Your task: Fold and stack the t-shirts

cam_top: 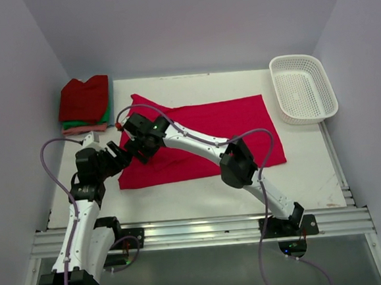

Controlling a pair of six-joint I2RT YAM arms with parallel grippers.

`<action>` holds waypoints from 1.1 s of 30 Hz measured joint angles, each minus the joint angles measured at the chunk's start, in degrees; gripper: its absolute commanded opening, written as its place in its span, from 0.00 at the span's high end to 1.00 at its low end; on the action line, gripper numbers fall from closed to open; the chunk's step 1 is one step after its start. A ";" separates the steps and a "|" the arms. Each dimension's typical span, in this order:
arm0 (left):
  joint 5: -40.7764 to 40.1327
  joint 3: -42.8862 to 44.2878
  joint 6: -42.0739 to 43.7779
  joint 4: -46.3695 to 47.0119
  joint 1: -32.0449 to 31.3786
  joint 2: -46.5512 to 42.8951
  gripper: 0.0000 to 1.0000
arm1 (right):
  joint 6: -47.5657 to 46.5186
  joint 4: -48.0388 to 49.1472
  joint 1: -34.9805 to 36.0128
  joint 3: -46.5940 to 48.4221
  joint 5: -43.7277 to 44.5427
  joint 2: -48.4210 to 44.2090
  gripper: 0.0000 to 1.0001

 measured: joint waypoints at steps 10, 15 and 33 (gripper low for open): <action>-0.26 -2.36 -0.55 0.04 -0.22 -0.04 0.36 | -0.63 -1.16 0.11 3.23 7.58 7.13 0.33; -0.35 -2.93 -0.61 0.04 -0.22 -1.33 0.36 | -0.50 -0.74 0.13 3.52 8.59 8.41 0.46; -0.15 -2.95 -0.66 0.09 -0.22 -1.42 0.37 | -1.46 2.49 0.11 0.61 18.01 6.80 0.77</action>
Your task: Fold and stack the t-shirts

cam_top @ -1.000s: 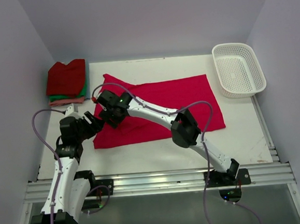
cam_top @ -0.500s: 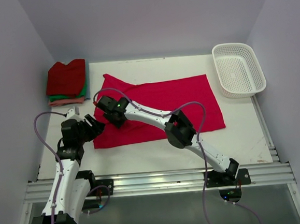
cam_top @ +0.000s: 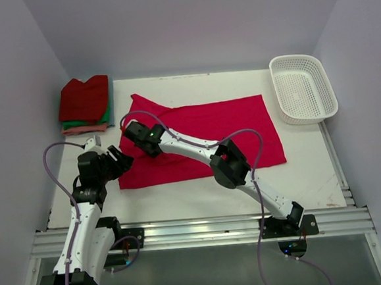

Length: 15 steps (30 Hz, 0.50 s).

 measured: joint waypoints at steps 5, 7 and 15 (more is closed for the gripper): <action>0.52 0.00 0.00 0.00 0.00 0.26 0.37 | -0.83 0.24 -0.13 -0.09 1.95 -0.33 0.71; 0.87 -0.02 0.02 0.11 0.00 0.81 0.37 | -1.09 0.26 -0.31 -0.09 2.62 -0.44 0.66; 4.55 -0.68 0.17 2.29 -0.37 5.84 0.37 | -1.64 0.35 -2.10 -1.42 3.30 -1.60 0.61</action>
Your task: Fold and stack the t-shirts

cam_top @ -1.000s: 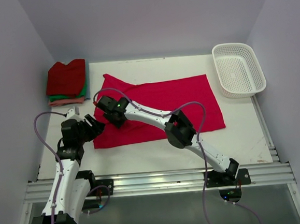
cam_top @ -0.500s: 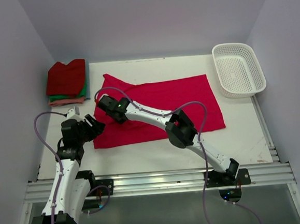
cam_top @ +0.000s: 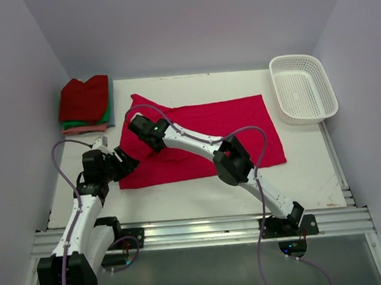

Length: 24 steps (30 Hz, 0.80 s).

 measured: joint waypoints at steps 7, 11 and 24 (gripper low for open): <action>2.25 -1.70 -0.02 2.58 -2.08 4.66 0.37 | -0.46 0.66 -2.19 -1.53 0.02 -0.85 0.60; 2.47 -1.88 -0.07 4.22 -3.96 5.70 0.37 | -0.76 1.09 -3.50 -2.45 -0.07 -1.09 0.60; 2.29 -2.25 -0.20 7.08 -5.73 9.53 0.37 | -1.44 2.34 -7.26 -6.32 10.64 -2.47 0.61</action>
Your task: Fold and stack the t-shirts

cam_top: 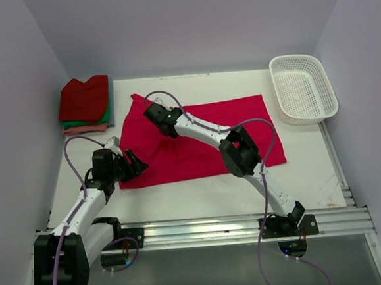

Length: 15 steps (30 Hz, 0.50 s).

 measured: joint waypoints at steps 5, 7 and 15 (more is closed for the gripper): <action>-0.09 0.00 0.00 0.81 -0.48 0.68 0.37 | 0.52 0.76 -0.28 -3.63 4.00 -3.89 0.71; -0.11 0.00 0.00 1.38 -0.55 1.18 0.37 | 0.92 2.12 -0.04 -7.69 3.63 -7.93 0.86; -1.18 -0.92 -0.48 1.99 -0.68 1.55 0.44 | 4.55 8.22 1.40 -15.19 -16.35 -24.26 1.00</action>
